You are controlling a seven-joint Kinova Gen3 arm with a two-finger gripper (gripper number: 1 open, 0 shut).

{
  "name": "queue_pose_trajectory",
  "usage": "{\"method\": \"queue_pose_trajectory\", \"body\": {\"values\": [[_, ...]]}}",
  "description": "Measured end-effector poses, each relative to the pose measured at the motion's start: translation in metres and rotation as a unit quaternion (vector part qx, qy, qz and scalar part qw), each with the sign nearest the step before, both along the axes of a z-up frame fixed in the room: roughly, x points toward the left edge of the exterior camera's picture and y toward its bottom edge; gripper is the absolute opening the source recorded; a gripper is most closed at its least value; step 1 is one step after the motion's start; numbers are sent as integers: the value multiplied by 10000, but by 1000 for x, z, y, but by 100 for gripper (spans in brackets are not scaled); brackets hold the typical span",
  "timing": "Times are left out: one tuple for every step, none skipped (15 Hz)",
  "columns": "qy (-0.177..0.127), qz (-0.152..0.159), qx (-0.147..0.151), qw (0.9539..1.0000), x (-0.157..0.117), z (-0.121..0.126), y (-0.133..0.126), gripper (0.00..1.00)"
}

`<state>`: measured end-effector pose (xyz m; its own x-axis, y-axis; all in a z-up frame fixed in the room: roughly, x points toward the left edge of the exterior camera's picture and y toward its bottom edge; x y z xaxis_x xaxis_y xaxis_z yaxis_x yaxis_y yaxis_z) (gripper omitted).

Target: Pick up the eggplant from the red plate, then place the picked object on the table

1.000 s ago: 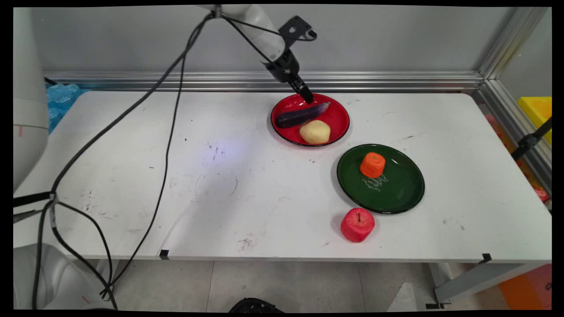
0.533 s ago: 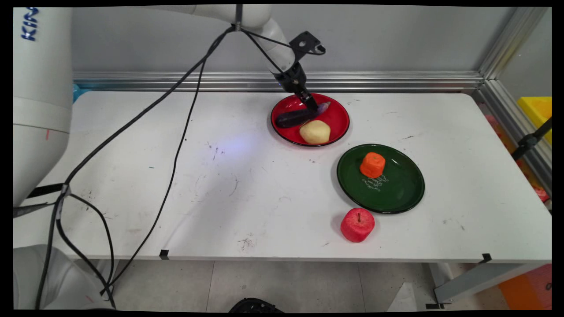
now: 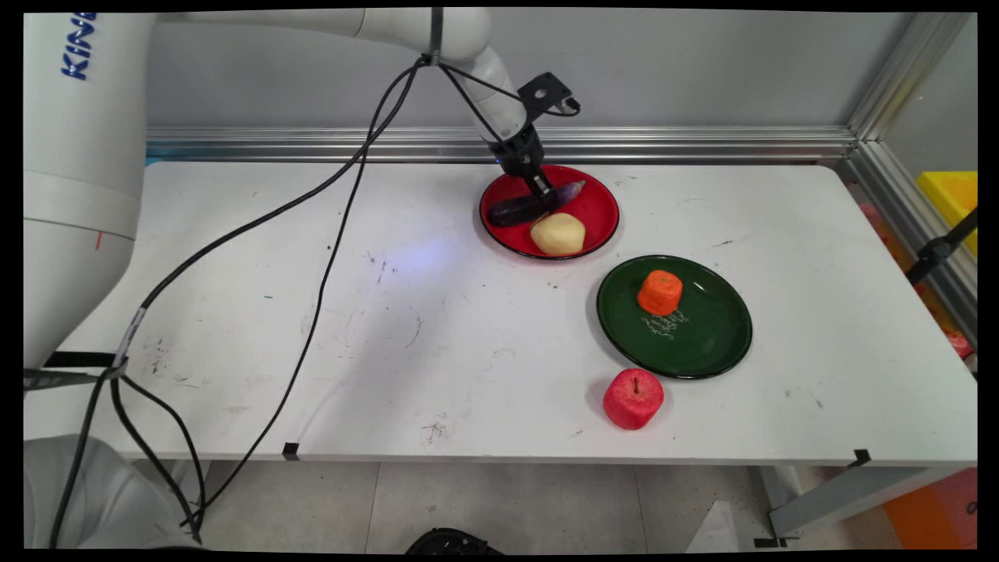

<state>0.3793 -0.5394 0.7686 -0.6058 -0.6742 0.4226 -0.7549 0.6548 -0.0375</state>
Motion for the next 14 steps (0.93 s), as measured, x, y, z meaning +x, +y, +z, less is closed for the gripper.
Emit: {"method": "queue_pose_trajectory", "body": {"values": [[-26, -53, 5, 10000, 1, 1, 1, 0], [-53, -107, 4, 9999, 2, 3, 3, 0], [-73, -152, -2, 9999, 3, 5, 5, 0], [-93, -195, -18, 9998, 4, 9, 8, 0], [-124, -258, -39, 9996, 5, 13, 10, 0], [-170, -350, -73, 9992, 6, 19, 14, 0], [-213, -437, -116, 9988, 7, 26, 18, 0], [-235, -488, -148, 9984, 7, 30, 20, 0], [-262, -565, -206, 9978, 7, 40, 26, 0], [-275, -613, -246, 9974, 7, 47, 31, 0], [-284, -664, -286, 9970, 6, 54, 36, 0], [-293, -710, -324, 9965, 5, 61, 41, 0], [-298, -749, -353, 9961, 4, 68, 46, 0], [-298, -805, -397, 9955, 2, 77, 54, 0]]}}
